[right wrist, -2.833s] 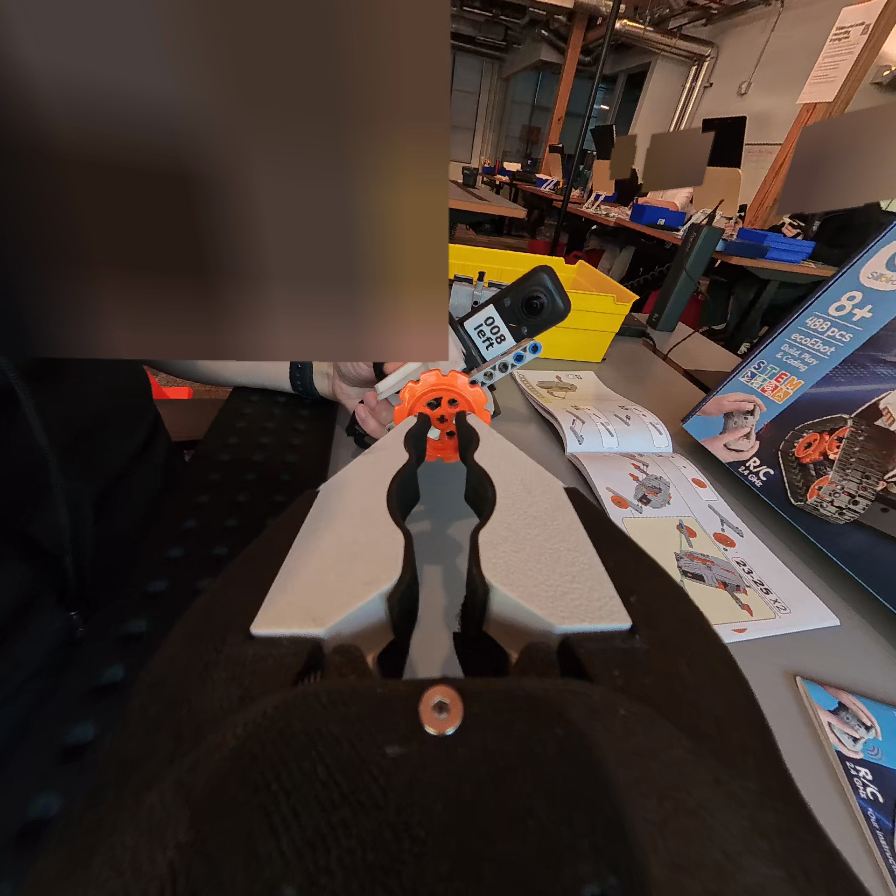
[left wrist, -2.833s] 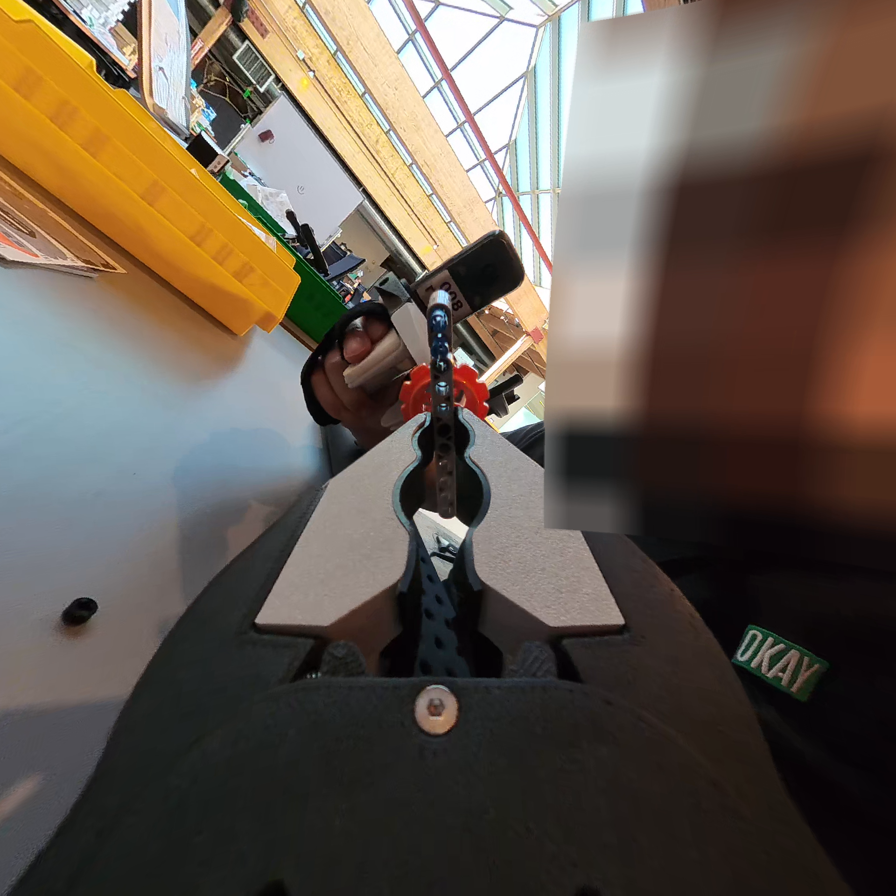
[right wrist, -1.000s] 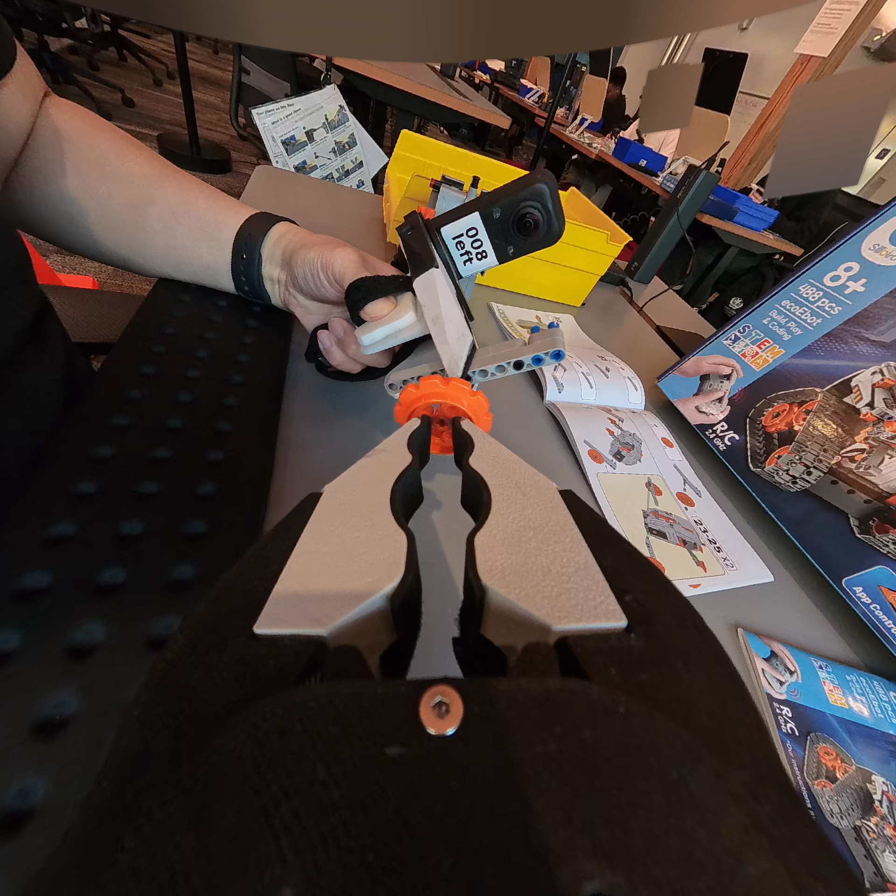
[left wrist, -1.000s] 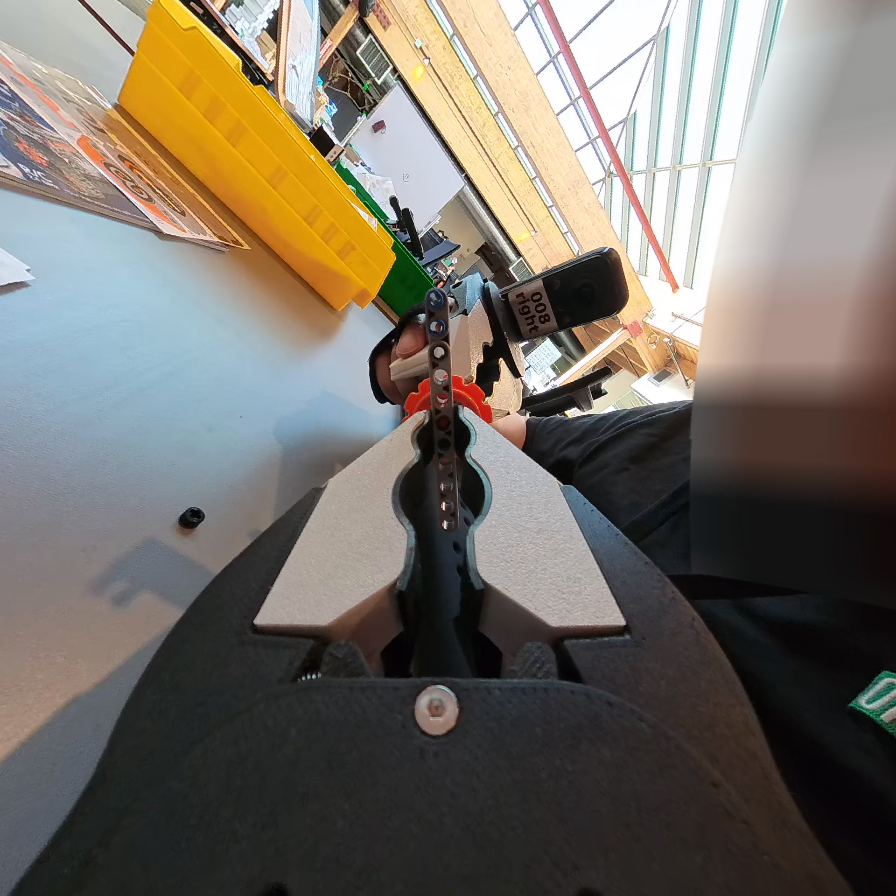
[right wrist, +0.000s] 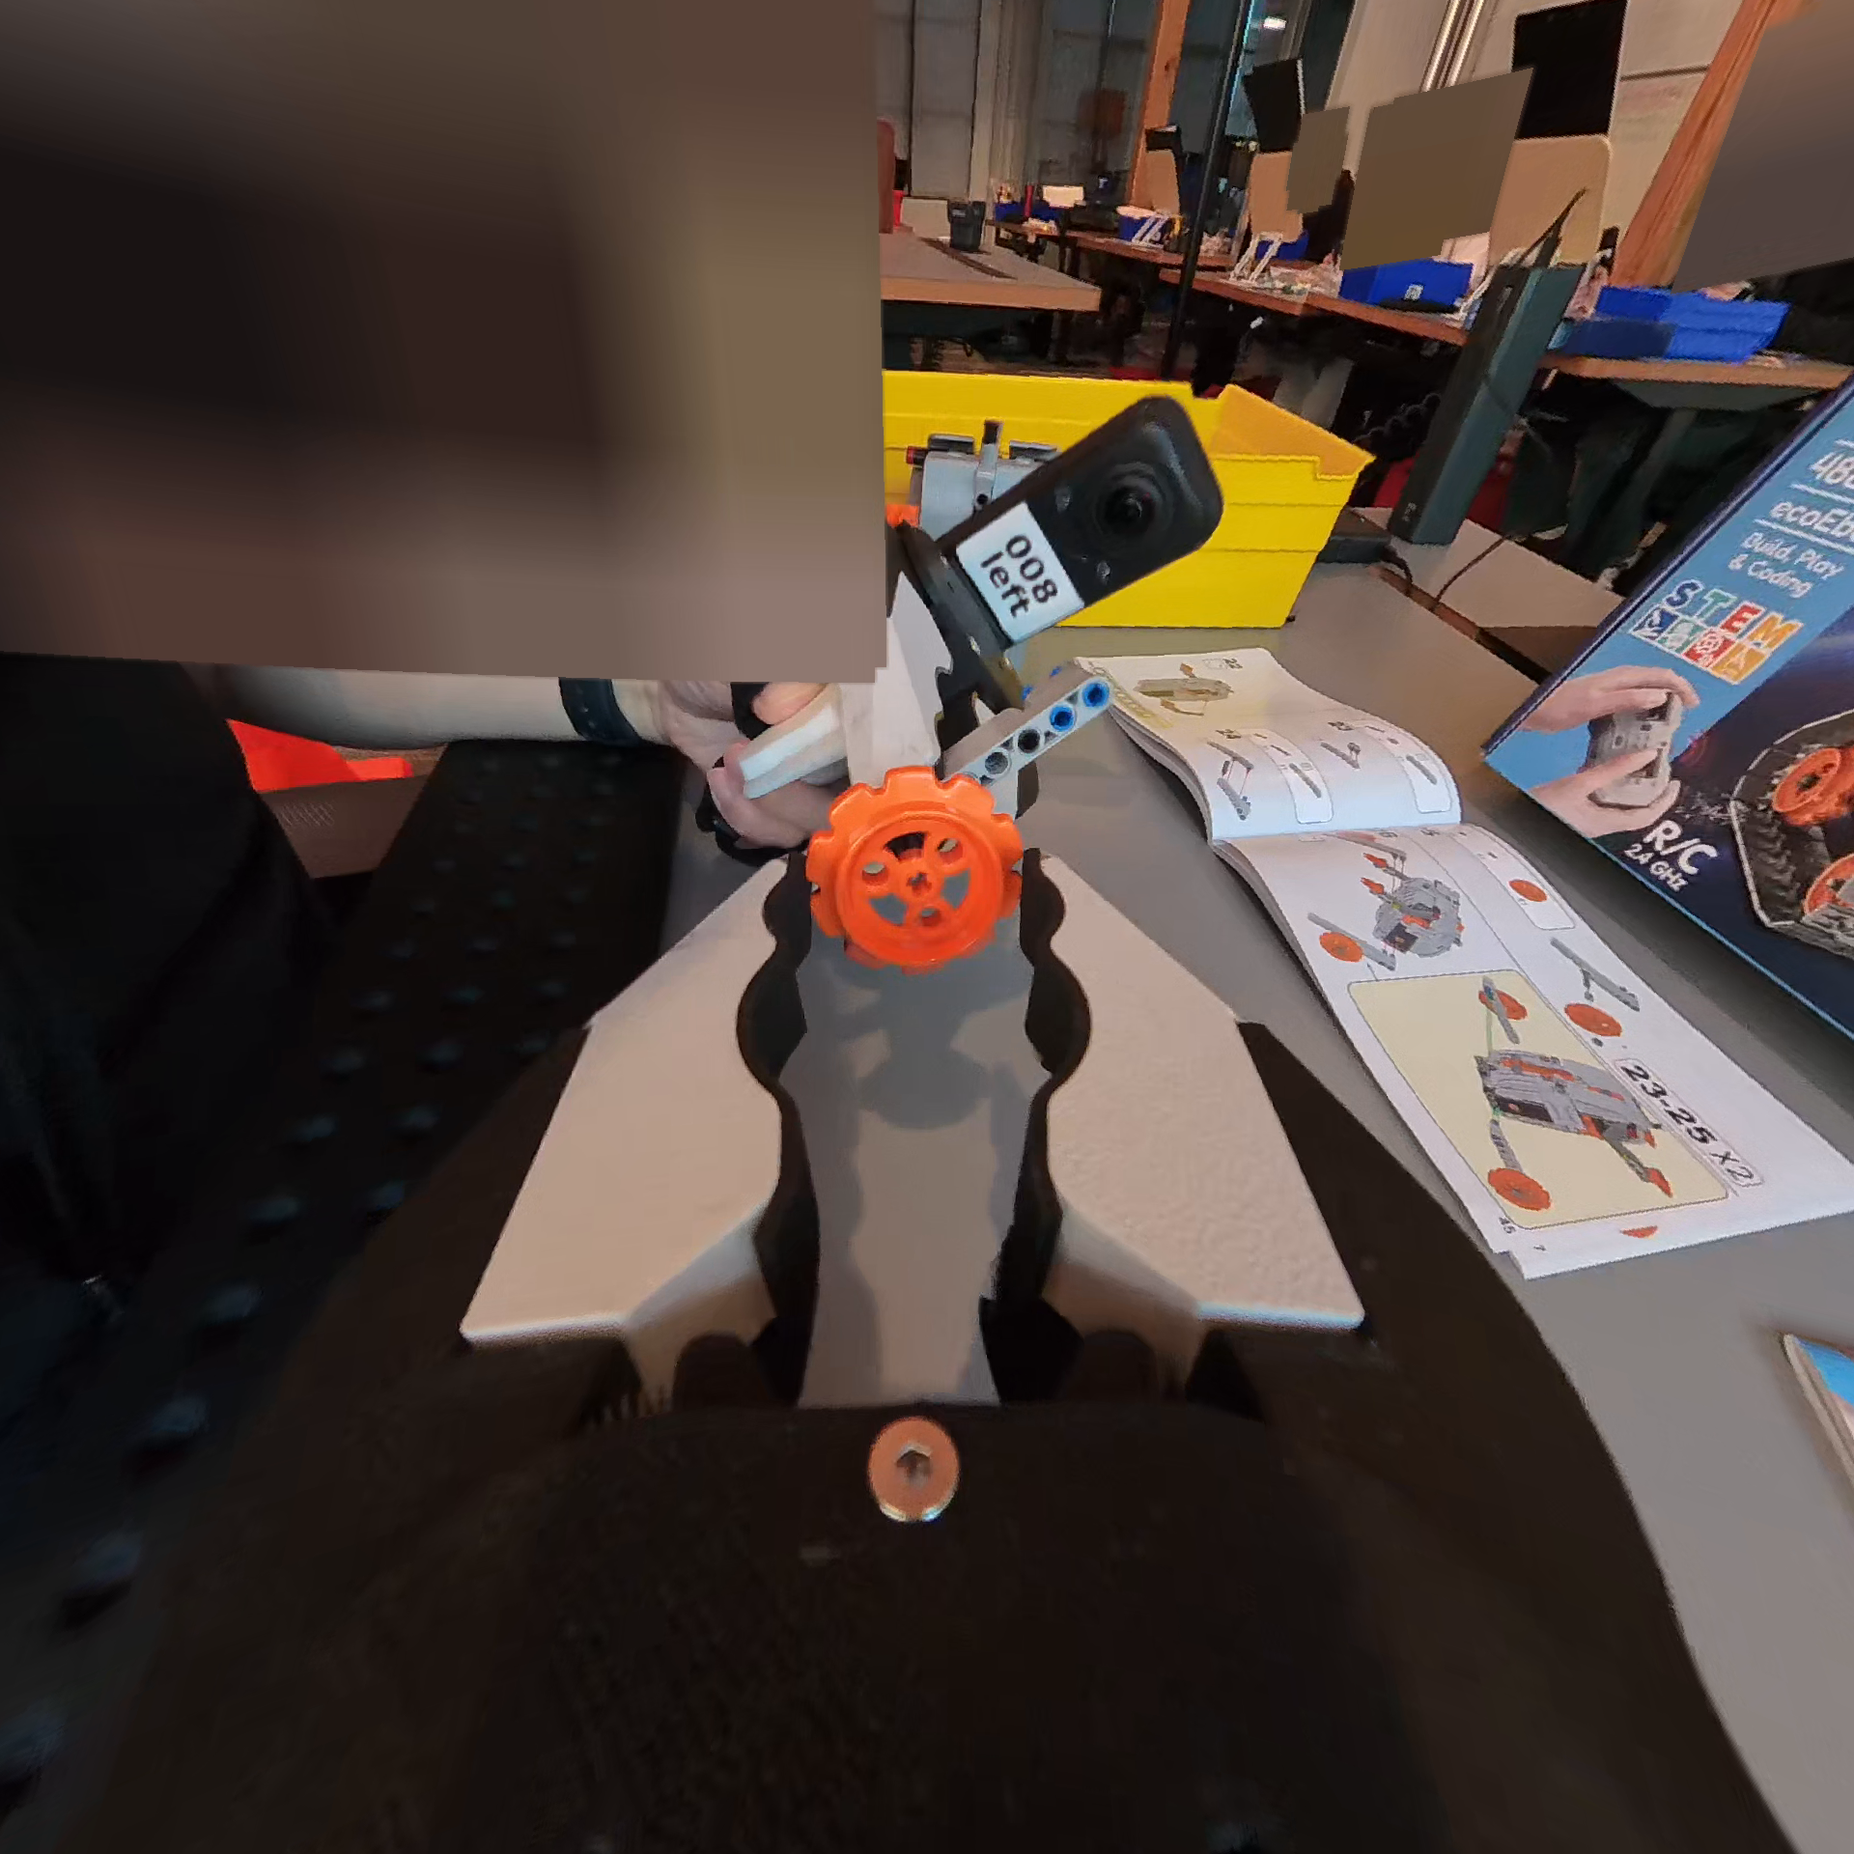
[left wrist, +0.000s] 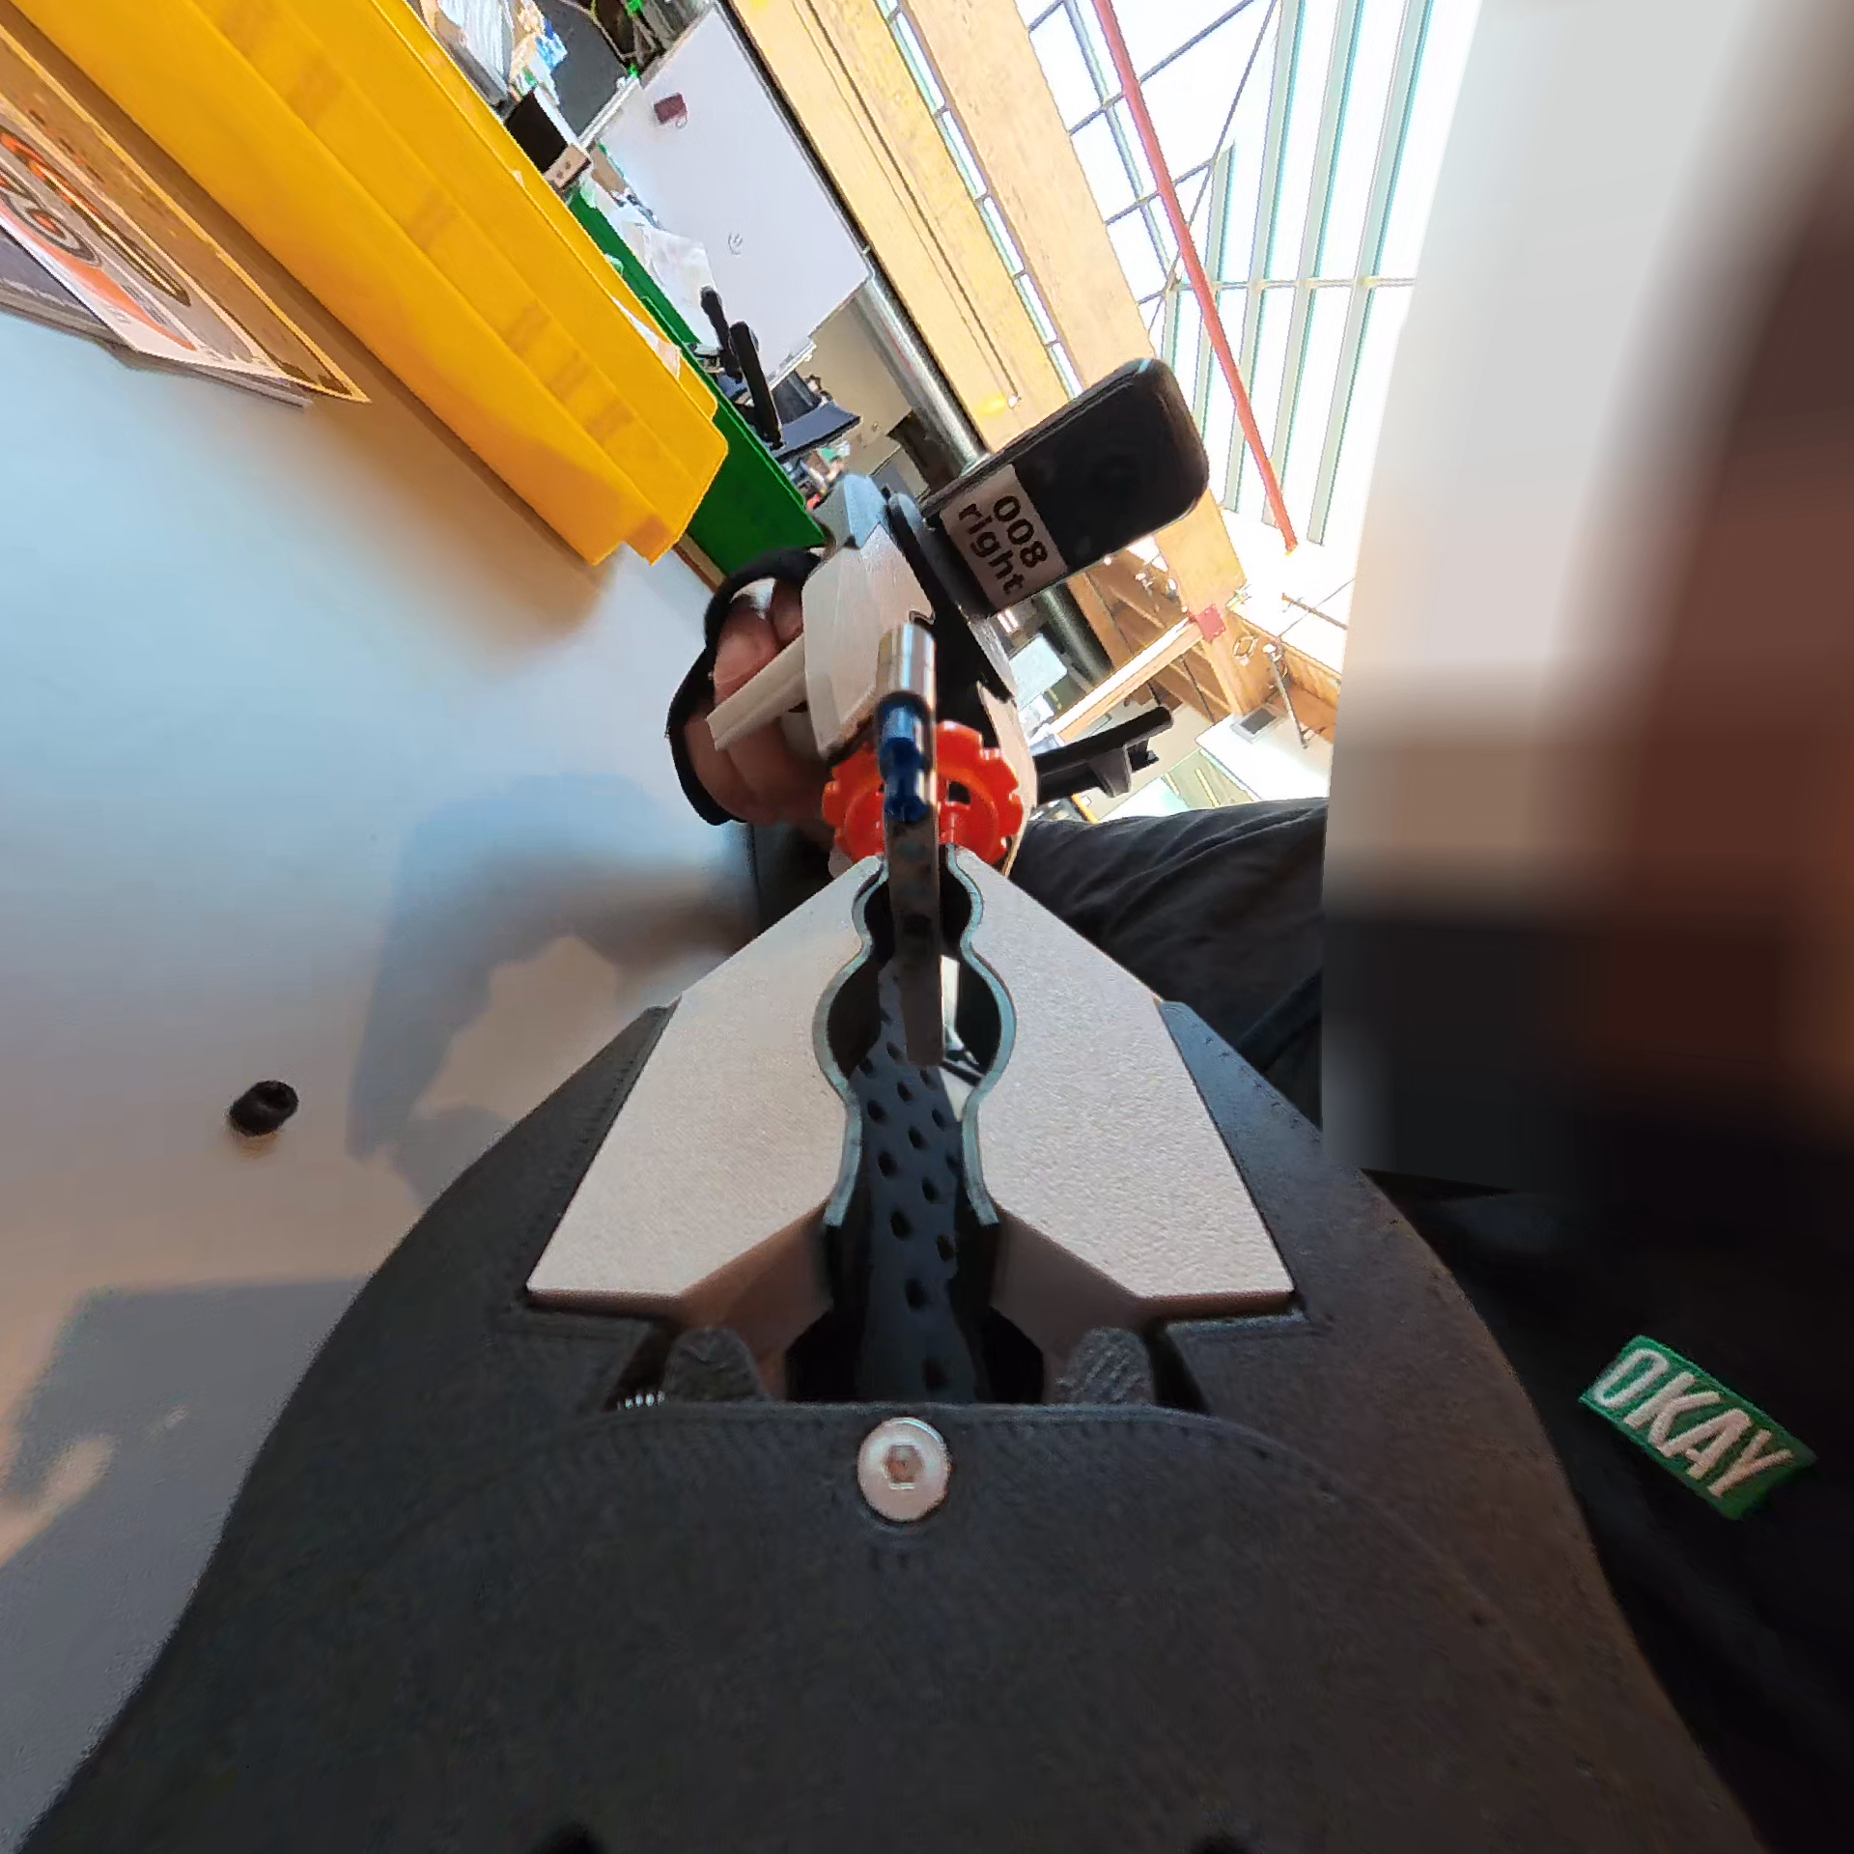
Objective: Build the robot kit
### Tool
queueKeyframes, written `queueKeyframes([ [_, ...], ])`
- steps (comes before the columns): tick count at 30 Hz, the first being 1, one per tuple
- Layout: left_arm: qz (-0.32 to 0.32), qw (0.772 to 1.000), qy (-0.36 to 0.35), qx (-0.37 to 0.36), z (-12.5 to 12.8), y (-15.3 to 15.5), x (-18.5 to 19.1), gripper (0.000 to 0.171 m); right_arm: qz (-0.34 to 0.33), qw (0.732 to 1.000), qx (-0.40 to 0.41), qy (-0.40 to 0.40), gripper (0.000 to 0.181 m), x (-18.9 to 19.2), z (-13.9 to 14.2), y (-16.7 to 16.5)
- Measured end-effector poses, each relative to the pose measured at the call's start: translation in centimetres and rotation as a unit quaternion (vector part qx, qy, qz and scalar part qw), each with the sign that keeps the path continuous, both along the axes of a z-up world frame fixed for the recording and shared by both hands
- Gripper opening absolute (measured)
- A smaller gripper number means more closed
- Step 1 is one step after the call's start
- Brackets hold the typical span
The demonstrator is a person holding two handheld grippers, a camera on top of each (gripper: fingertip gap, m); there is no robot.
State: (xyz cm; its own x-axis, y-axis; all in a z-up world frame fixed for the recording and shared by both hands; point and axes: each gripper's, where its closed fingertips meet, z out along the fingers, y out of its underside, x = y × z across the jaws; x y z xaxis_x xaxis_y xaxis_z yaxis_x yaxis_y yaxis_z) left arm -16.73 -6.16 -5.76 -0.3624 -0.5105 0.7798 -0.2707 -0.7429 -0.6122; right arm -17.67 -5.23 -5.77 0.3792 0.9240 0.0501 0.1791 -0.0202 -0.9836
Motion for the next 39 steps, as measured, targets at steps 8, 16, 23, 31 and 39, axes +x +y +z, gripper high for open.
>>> queueKeyframes([
  [8, 0.021, 1.000, -0.014, -0.009, 0.5, 0.8, -0.1, 0.008, -0.017, 0.999, 0.007, 0.028, 0.041, 1.0, 1.1, 0.5],
  [16, 0.033, 0.999, -0.006, -0.023, 0.2, 1.3, -0.1, 0.006, -0.027, 0.999, 0.031, 0.001, 0.041, 0.9, 0.3, 0.8],
  [23, 0.020, 0.999, 0.021, -0.033, -1.0, 1.0, -0.2, 0.006, -0.025, 0.998, 0.031, -0.043, 0.040, 0.7, -1.2, 0.6],
  [31, 0.024, 0.998, 0.048, -0.033, -2.2, 1.1, -0.2, 0.006, -0.033, 0.996, 0.023, -0.080, 0.040, 0.7, -2.6, 0.8],
  [39, 0.018, 0.998, 0.041, -0.032, -1.8, 1.3, -0.3, 0.006, -0.023, 0.998, -0.009, -0.063, 0.042, 0.8, -2.3, 1.0],
])
